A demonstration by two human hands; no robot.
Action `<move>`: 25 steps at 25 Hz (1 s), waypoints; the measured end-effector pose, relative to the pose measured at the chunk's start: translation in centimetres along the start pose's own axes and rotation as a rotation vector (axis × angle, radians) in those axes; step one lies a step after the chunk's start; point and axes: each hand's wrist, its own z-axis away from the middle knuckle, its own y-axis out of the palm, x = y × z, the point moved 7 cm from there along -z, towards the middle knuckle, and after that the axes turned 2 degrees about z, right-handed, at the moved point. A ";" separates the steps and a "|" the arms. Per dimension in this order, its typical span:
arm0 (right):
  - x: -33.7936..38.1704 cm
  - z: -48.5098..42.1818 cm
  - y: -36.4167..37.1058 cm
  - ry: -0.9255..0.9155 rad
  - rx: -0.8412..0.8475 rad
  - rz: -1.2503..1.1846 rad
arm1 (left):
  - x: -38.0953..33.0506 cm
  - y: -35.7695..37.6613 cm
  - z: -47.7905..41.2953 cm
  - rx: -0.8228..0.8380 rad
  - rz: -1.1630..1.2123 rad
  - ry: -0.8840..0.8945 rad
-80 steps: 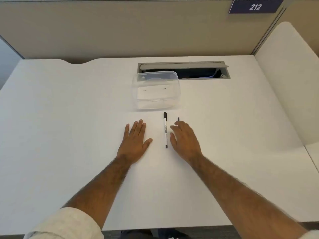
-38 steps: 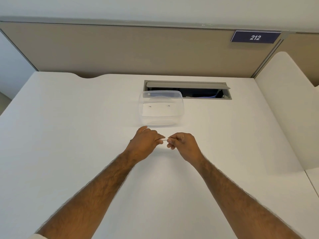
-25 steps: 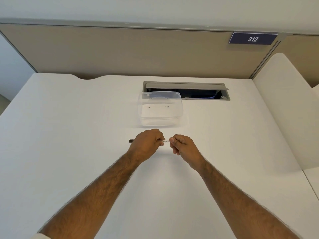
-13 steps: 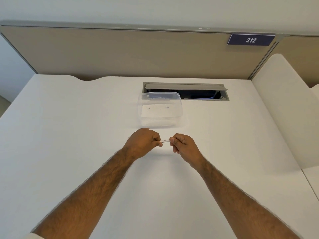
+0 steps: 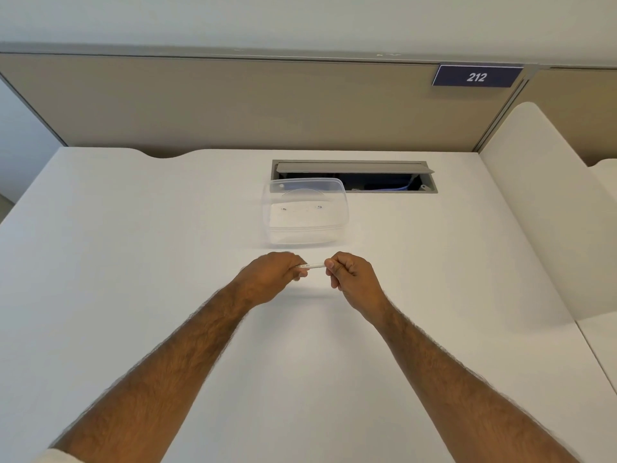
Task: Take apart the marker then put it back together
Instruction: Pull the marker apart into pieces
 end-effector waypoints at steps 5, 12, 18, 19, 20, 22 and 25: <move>0.5 0.1 0.4 -0.015 0.014 0.016 | -0.3 -0.8 0.2 -0.088 -0.136 0.036; 0.7 0.3 0.1 0.029 0.008 -0.011 | -0.7 -1.0 0.2 -0.057 -0.044 0.009; 0.9 0.7 0.1 0.063 0.015 -0.062 | -0.9 -1.7 0.5 -0.131 -0.003 0.027; 1.0 0.7 0.0 0.065 0.013 -0.058 | -0.7 -1.6 0.6 -0.108 0.025 0.018; 1.1 0.7 -0.1 0.068 0.011 -0.052 | -0.6 -1.5 0.6 -0.088 0.039 0.011; 1.0 0.7 -0.1 0.077 0.013 -0.055 | -0.8 -1.5 0.6 -0.087 0.015 0.009; 0.9 0.9 0.1 0.085 0.014 -0.079 | -1.2 -1.9 0.6 -0.151 -0.024 0.025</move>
